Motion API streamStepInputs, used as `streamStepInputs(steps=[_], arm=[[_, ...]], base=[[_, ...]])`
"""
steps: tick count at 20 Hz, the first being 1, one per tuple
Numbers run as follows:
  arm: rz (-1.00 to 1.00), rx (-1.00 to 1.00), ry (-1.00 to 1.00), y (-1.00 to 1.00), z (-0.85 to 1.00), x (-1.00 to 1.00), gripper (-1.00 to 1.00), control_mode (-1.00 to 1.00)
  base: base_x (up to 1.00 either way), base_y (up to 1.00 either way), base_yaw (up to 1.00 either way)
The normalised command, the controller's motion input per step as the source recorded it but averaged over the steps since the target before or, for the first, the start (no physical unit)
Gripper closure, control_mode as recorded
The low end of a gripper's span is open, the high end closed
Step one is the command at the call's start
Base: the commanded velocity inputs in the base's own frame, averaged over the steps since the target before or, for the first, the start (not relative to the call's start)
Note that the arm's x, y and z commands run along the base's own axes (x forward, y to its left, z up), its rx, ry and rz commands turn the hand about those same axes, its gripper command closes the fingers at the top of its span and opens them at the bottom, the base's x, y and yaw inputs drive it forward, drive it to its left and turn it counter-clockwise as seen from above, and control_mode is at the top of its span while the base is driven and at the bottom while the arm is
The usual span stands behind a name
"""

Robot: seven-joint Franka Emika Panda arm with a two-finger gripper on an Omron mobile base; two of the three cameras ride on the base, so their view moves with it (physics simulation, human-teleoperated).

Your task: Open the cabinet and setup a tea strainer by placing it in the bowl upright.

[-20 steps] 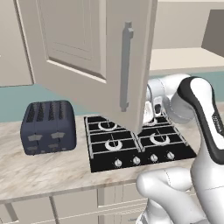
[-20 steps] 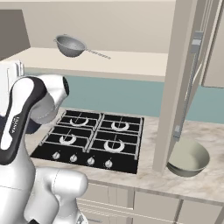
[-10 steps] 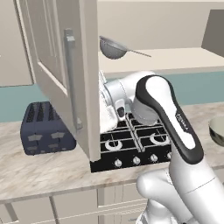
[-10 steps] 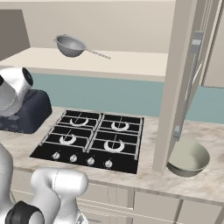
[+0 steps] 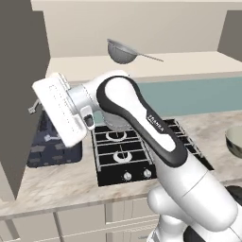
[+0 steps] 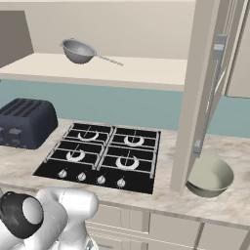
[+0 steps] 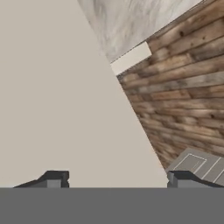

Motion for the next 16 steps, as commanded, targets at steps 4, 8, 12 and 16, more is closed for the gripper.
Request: streamStepInputs(steps=[4,8,12,16], arm=[[0.00,-0.05,0.00,0.50,0.00,-0.05,-1.00,-1.00],[0.00,-0.01,-0.01,0.08,0.00,-0.06,-1.00,-1.00],[0.00,-0.04,-0.01,0.00,0.00,-0.04,-1.00,-1.00],[0.00,-0.10,-0.10,-0.09,0.00,-0.12,-1.00,-1.00]], base=[[0.00,0.00,0.00],[0.00,0.00,0.00],[0.00,0.00,0.00],[0.00,0.00,0.00]])
